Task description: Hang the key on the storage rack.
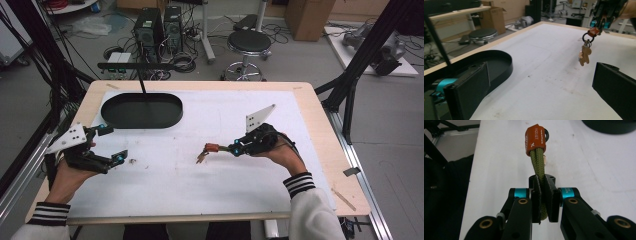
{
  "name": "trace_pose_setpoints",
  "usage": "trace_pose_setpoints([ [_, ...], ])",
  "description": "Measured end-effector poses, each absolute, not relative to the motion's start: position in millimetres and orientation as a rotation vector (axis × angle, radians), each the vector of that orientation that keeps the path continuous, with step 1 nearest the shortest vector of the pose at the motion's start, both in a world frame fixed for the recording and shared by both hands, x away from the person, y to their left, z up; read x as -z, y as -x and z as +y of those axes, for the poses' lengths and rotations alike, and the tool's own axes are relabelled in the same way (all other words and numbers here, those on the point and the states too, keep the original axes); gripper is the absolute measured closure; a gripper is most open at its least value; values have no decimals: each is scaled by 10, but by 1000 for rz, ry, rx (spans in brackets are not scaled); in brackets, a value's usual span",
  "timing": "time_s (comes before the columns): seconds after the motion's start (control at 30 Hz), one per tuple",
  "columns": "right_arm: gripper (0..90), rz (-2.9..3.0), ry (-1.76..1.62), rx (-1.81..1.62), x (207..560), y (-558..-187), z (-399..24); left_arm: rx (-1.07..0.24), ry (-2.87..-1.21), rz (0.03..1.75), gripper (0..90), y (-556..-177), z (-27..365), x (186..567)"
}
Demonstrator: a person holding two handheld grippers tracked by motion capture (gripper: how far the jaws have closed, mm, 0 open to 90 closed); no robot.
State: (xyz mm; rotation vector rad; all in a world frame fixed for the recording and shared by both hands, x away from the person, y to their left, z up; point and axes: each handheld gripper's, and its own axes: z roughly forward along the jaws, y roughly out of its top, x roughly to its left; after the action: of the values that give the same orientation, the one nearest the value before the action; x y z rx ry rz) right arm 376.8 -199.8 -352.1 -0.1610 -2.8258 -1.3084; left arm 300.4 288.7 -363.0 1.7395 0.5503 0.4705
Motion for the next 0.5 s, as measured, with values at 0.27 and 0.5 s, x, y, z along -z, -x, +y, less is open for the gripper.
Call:
trace_pose_setpoints([
  [0.27, 850, -2812, 87, 1382, 3402, -3720, -1876, -398, -1832, 417, 18, -3167, 2541, 3431],
  [0.5, 849, -2815, 39, 1407, 3326, -3691, -1753, -332, -1881, 331, 87, -3222, 2284, 3284],
])
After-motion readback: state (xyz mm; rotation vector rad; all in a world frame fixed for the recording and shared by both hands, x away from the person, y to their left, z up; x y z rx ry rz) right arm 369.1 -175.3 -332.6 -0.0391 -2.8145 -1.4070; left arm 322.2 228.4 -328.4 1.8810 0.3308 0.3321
